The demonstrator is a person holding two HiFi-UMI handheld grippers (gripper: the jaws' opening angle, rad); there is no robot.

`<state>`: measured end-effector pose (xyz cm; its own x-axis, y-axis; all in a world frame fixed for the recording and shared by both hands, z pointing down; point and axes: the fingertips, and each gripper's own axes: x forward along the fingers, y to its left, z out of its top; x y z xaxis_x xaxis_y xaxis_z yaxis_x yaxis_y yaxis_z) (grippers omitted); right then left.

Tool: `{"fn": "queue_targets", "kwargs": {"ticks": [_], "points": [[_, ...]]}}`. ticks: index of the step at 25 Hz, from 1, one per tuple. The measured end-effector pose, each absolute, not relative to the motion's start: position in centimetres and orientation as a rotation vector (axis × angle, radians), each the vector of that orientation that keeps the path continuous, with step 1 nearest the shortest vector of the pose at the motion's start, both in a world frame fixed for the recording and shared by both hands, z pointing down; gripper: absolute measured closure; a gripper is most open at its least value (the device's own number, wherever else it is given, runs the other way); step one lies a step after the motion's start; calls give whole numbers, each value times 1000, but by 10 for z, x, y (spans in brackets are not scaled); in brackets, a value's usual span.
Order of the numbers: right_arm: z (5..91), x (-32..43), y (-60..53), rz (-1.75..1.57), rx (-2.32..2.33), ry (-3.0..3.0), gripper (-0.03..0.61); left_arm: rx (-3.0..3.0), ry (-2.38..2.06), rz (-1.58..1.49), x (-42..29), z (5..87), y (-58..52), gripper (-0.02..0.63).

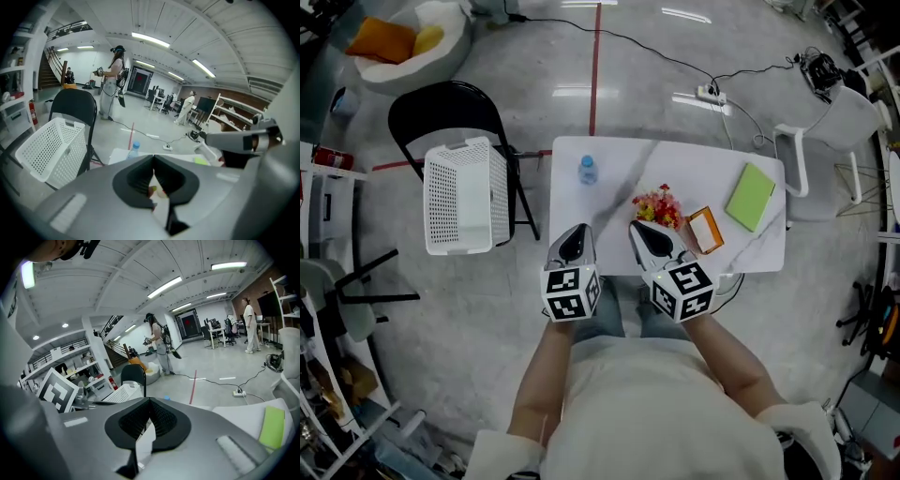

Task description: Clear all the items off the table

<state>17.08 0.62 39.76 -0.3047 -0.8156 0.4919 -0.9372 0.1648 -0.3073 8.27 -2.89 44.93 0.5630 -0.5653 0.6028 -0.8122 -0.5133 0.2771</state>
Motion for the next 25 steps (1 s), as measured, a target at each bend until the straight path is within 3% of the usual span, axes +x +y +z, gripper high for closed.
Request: {"fn": "queue_targets", "kwargs": {"ticks": [8,13,17,25], "points": [[440,158,-24,938,1780,-2101,580,2315,-973,707,78,497,-67,591],[468,148,-40,976,1810,-2041,580,2366,-923,755,84,530,-85,527],[484,148,-49,997,1827,-1998,580,2381,-890,794,91,563,-101,421],[518,145,-56,1070,1843,-1919,580,2392,-820,873,102,633,-131,313]]}}
